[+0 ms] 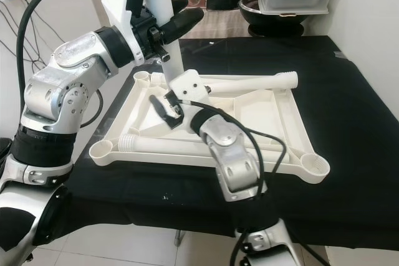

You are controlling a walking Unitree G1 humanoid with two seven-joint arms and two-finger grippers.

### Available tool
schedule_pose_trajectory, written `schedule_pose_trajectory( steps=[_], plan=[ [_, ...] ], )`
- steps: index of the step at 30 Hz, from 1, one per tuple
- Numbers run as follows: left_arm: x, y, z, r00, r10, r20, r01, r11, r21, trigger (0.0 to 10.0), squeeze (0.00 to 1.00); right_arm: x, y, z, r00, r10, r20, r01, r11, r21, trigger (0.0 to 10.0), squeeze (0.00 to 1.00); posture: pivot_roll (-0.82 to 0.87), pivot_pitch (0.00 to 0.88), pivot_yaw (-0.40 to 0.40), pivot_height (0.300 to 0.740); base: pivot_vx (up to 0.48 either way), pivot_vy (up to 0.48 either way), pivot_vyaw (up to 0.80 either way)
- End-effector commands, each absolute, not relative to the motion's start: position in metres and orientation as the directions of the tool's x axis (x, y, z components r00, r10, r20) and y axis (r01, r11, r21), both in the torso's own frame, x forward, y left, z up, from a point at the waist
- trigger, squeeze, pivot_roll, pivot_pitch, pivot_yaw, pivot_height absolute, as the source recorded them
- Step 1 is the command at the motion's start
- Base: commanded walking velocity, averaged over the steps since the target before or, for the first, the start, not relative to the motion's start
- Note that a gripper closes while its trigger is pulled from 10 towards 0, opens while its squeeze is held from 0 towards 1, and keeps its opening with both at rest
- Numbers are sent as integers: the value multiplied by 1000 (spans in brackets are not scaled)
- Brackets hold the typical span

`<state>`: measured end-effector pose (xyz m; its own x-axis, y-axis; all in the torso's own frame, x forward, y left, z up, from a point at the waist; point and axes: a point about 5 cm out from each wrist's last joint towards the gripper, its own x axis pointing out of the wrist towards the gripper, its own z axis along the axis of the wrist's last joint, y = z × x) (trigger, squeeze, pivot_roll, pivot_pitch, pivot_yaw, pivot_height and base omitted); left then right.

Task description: Building children table

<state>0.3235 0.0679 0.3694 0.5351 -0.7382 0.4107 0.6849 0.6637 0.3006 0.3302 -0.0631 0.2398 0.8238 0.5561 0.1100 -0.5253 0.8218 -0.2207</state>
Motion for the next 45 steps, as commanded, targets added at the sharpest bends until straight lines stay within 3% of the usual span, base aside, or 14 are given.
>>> schedule_pose_trajectory(
  steps=[1,4,19,20,21,22,23,24,25,40,41,42,43,45],
  plan=[
    [319,63,371,512,-746,426,692,652,310,0,0,330,-53,246,814,567,128,-551,823,-140,10000,94,-1,0,49,740,0,0,0],
    [318,63,371,511,-744,430,695,652,304,0,0,331,-49,248,818,556,149,-549,831,-90,10000,0,2,3,50,740,0,0,0],
    [318,60,369,511,-738,441,710,652,268,0,0,334,-27,272,795,541,273,-558,830,-20,10000,0,11,12,47,740,0,0,0],
    [318,60,369,511,-737,443,710,652,266,0,0,333,-26,273,791,544,281,-558,829,-32,5529,0,11,12,47,740,0,0,0],
    [318,59,369,511,-736,444,710,653,265,0,0,333,-24,273,788,547,283,-557,829,-49,4275,0,11,12,46,740,0,0,0],
    [318,59,369,511,-736,444,710,653,265,0,0,333,-24,273,788,547,283,-557,829,-49,4275,0,11,12,46,740,0,0,0],
    [318,59,370,511,-735,445,710,653,263,0,0,333,-22,273,782,555,284,-559,826,-75,2353,0,11,12,46,740,0,0,0],
    [318,59,370,511,-735,445,710,653,263,0,0,333,-22,273,782,555,284,-559,826,-75,2353,0,11,12,46,740,0,0,0],
    [318,59,370,511,-735,446,710,653,262,0,0,332,-20,272,776,564,284,-555,823,-119,0,0,11,13,45,740,0,0,0],
    [317,60,374,518,-707,481,713,668,214,0,0,331,-12,267,744,600,295,-531,798,-284,0,0,13,11,40,740,0,0,0],
    [318,62,375,520,-696,494,713,673,198,4588,804,332,-13,266,749,594,294,-526,803,-281,0,0,10,8,40,740,0,0,0],
    [318,62,375,520,-696,494,713,673,198,4588,804,332,-13,266,749,594,294,-526,803,-281,0,0,10,8,40,740,0,0,0],
    [317,62,375,512,-699,500,723,665,188,9961,1000,333,-15,265,756,586,292,-522,809,-271,0,0,10,8,40,740,0,0,0],
    [317,62,375,512,-699,500,723,665,188,9961,1000,333,-15,265,756,586,292,-522,809,-271,0,0,10,8,40,740,0,0,0]
  ],
)
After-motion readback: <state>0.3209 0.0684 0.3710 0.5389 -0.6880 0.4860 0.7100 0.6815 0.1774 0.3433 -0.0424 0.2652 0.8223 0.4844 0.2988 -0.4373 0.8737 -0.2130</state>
